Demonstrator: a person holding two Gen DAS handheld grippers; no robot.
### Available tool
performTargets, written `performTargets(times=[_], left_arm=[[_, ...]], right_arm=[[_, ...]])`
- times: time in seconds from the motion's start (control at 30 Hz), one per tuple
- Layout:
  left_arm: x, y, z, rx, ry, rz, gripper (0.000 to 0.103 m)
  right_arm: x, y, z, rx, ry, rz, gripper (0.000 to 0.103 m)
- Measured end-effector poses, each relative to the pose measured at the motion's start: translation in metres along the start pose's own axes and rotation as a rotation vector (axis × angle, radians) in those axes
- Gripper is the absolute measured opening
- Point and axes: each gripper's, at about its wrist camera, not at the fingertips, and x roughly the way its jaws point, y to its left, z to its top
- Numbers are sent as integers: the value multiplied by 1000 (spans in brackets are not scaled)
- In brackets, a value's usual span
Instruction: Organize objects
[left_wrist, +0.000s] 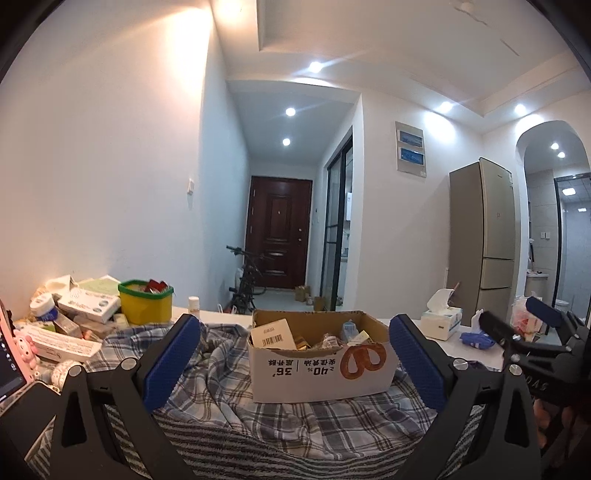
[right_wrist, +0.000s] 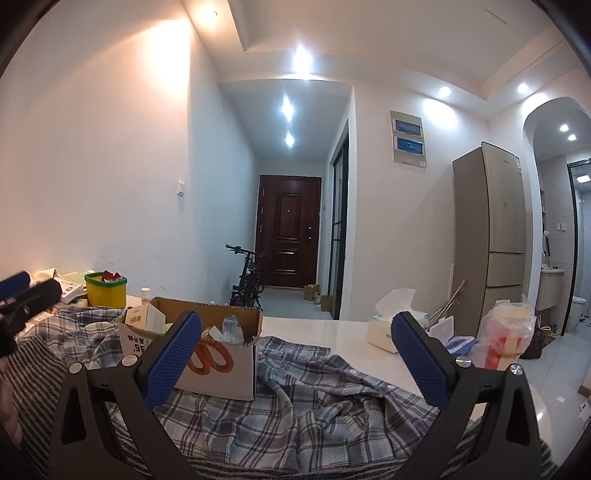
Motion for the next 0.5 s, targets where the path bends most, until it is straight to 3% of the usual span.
performTargets(times=[0.27,0.5], left_arm=[[-3,-27,-2,126,-7,-21,103],[-4,-15,0,69,-9,-17,103]], right_arm=[[1,-4,-6,17,6,38,102],[2,-4,-8,17,5,39,102]])
